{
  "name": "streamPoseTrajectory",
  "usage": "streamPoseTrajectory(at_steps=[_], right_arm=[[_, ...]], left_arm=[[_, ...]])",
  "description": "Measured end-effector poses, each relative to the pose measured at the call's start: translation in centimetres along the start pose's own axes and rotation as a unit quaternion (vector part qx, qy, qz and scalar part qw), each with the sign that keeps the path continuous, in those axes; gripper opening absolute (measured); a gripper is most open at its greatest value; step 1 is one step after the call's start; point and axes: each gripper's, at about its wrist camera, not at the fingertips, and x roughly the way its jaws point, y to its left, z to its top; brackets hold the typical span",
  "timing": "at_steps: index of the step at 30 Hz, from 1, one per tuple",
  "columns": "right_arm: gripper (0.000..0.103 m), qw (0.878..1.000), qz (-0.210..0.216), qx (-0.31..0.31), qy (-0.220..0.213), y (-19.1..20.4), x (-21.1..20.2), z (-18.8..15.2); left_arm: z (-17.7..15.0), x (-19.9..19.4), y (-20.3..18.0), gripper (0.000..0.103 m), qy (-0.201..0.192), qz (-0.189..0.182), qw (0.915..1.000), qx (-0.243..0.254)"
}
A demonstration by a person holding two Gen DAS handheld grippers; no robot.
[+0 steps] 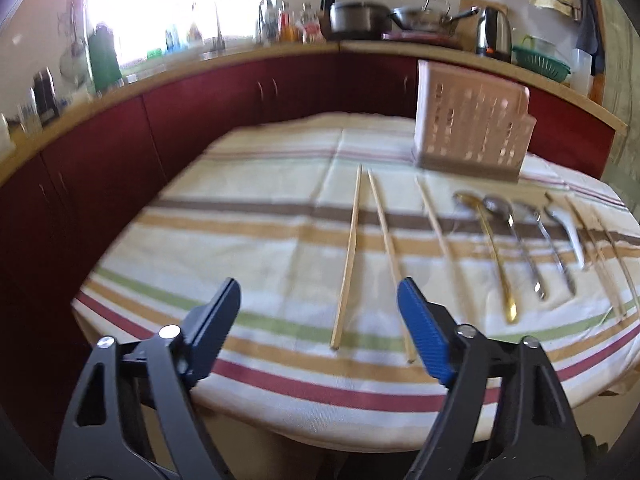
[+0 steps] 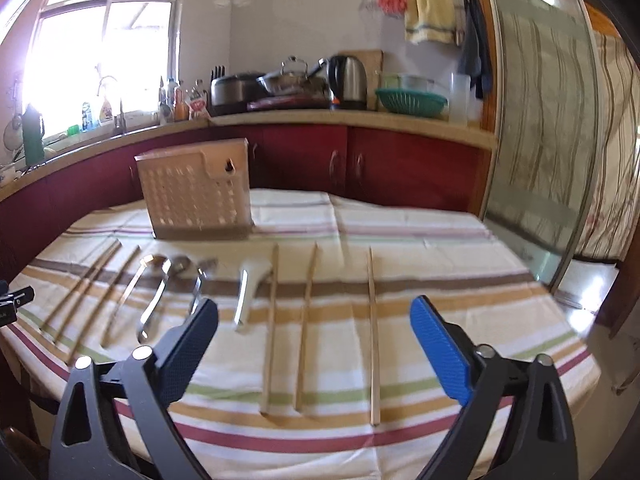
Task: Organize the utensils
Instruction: 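Lower left tool and close on a wooden chopstick while right tool grasps another chopstick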
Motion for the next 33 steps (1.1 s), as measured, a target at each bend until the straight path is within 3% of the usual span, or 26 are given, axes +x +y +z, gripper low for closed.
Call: streamPoseTrajectory(at_steps=[1,3,6,12,16,22,29,33], right_arm=[[0.056,1.0,0.002,0.005,0.01,-0.3,0.5,-0.5],[0.05,1.0,0.006,0.019,0.021,-1.0,1.2,-1.1],[0.05,0.999,0.009,0.027,0.024,-1.6,1.7,-2.0],[0.05,0.999,0.012,0.029,0.035,-2.1,2.3,-3.0],[0.05,0.999,0.014,0.031,0.033,-2.3,2.2,-3.1],[0.05,0.999,0.018,0.037,0.034,-2.6,2.2,-3.3],[0.05,0.998,0.021,0.045,0.037,-3.2,2.3,-3.8],[0.05,0.998,0.022,0.048,0.036,-3.3,2.3,-4.1]], left_arm=[[-0.5,0.5,0.2,0.072,0.004,-0.008,1.0,0.001],[-1.1,1.3,0.3,0.066,0.013,-0.006,0.9999,0.007],[-1.5,2.1,0.5,0.054,0.027,-0.026,0.9993,0.006],[-1.4,2.5,0.2,0.041,0.031,-0.055,0.998,0.007],[-1.7,2.9,0.4,0.031,0.05,-0.097,0.9939,-0.015],[-1.8,2.9,-0.6,0.023,0.053,-0.058,0.9969,0.008],[-2.1,2.8,0.6,0.016,0.049,-0.064,0.9963,-0.03],[-2.4,2.5,0.0,0.016,0.041,-0.047,0.9978,-0.024]])
